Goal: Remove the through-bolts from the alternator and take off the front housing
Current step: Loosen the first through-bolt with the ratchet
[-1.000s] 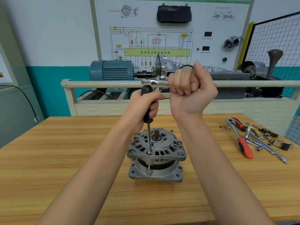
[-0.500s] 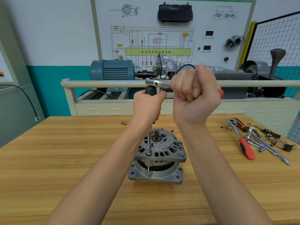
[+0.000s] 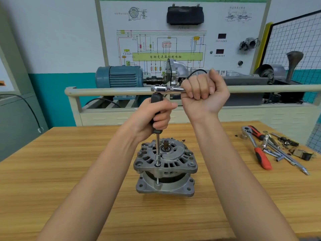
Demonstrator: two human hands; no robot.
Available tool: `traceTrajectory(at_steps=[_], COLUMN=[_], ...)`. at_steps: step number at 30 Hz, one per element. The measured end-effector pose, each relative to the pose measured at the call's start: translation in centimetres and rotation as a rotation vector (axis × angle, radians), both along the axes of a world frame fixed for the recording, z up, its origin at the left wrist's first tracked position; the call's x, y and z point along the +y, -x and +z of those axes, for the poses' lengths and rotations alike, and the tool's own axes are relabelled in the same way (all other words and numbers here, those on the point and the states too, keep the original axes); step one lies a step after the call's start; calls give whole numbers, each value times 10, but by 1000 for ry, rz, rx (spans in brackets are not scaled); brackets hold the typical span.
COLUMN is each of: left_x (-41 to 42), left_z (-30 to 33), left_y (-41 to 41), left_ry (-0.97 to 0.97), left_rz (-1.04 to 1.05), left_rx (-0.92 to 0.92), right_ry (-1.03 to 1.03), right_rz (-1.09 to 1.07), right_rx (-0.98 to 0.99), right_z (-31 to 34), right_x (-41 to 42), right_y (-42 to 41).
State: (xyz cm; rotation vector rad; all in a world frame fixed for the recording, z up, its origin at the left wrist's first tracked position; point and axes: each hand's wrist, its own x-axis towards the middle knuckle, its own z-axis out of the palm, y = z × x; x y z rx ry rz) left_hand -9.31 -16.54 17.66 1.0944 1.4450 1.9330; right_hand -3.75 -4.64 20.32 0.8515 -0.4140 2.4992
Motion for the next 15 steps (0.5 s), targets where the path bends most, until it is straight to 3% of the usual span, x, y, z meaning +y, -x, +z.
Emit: traceTrajectory(at_steps=[5, 11, 13, 15], left_x=[8, 23, 23, 20], left_z=[-3, -5, -6, -7], left_y=[-7, -16, -18, -18], left_ry=[-26, -80, -97, -93], left_rz=[265, 616, 660, 613], left_rx=[29, 14, 34, 36], right_ry=[-49, -370, -395, -384], right_rz=[-74, -721, -815, -768], right_rx=[16, 223, 234, 249], right_z=[-2, -11, -12, -10], right_x=[-6, -44, -53, -51], right_y=[-3, -18, -19, -18])
